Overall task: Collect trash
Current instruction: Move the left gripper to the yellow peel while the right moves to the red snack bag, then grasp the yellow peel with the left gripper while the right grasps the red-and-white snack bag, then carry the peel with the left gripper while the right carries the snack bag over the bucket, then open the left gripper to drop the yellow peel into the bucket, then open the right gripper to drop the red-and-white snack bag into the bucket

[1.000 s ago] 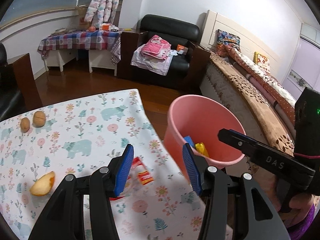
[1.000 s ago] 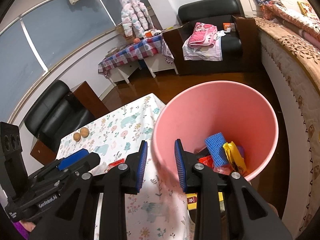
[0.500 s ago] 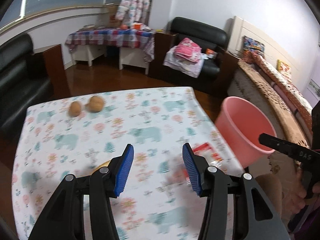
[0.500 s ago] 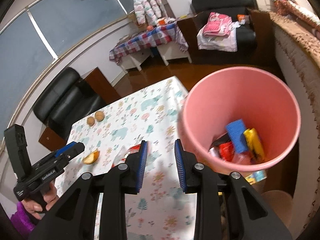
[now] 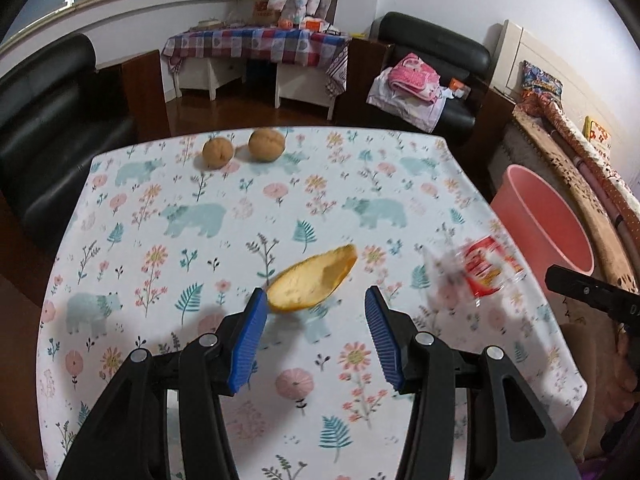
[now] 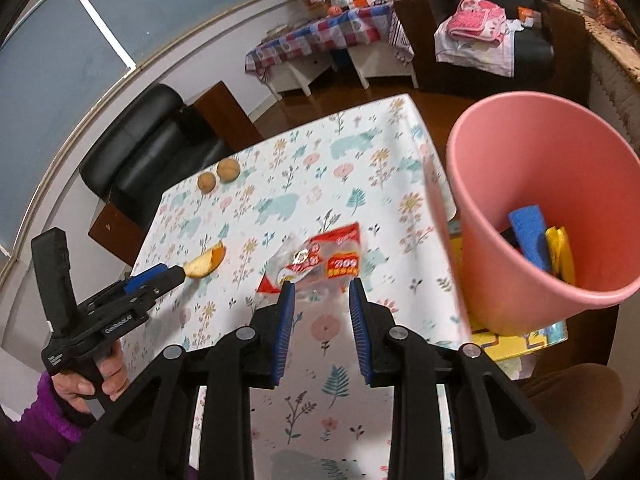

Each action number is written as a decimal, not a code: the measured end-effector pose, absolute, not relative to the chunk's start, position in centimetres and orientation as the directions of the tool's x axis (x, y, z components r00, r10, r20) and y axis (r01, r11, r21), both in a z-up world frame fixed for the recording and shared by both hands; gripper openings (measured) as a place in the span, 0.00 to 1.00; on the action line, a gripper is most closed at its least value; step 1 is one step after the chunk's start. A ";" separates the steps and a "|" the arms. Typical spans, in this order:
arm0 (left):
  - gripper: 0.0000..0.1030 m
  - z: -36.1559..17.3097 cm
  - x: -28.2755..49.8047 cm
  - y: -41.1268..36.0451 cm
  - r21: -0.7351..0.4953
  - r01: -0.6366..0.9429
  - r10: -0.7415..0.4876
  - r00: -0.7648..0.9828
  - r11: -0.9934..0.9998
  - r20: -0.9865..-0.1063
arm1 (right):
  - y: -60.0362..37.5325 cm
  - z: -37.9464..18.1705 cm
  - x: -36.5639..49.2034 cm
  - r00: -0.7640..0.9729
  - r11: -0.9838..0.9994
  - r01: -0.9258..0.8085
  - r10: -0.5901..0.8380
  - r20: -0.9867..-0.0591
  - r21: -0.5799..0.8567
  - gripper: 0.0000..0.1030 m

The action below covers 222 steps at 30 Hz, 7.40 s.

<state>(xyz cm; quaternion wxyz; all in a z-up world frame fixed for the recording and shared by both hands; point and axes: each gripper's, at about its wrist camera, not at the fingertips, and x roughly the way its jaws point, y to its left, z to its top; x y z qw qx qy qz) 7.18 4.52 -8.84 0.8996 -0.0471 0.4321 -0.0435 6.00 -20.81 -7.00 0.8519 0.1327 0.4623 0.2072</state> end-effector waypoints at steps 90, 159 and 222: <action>0.06 -10.6 8.9 5.9 -0.213 0.024 -0.183 0.612 0.977 -0.769 | -18.0 -11.0 10.7 0.416 0.900 -0.213 0.437 -0.798 0.381 0.41; 0.06 -1.5 10.8 -10.6 -0.210 0.385 -0.424 0.641 0.899 -0.640 | -31.3 -1.6 6.0 0.769 0.972 -0.019 0.163 -0.619 0.233 0.06; 0.06 -6.0 14.2 -23.4 -0.130 0.514 -0.427 0.516 0.848 -0.742 | -38.8 -5.7 6.6 0.756 0.952 0.146 0.067 -0.651 0.268 0.06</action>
